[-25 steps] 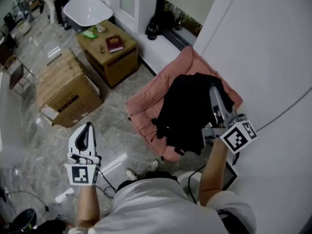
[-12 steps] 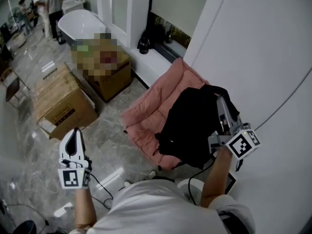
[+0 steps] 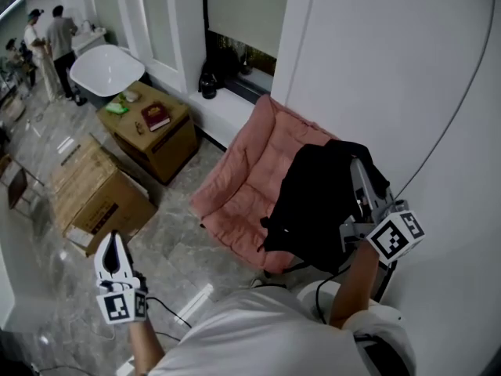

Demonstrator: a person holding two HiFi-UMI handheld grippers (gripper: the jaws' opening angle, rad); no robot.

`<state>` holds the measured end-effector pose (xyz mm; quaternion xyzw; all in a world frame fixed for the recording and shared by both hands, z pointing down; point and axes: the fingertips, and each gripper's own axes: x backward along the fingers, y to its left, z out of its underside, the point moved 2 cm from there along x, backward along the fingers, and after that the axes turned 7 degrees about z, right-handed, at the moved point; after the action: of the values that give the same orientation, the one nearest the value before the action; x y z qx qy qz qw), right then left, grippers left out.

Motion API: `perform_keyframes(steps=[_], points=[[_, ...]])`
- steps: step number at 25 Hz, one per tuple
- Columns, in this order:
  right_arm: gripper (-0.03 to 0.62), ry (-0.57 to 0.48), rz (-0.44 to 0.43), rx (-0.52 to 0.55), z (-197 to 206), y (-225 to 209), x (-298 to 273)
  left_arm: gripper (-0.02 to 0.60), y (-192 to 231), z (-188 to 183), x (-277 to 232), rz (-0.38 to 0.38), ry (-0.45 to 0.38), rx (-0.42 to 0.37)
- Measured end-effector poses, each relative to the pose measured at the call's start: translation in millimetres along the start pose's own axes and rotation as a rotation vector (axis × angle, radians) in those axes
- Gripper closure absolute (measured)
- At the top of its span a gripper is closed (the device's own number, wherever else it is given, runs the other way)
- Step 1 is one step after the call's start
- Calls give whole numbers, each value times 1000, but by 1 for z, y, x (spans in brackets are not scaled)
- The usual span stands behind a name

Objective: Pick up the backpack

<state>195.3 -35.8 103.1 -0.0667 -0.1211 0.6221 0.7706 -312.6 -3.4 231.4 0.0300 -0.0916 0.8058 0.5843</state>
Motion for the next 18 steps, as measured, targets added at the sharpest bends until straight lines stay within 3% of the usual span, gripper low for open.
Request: perform_keyframes(steps=[9,18], points=[[564,11,125,-6,4,-23,36,566,-4,-4,-9,14,-19,34],[563,24,186,16,5,-28,54,566,-4,-1,-11,20,-1,27]])
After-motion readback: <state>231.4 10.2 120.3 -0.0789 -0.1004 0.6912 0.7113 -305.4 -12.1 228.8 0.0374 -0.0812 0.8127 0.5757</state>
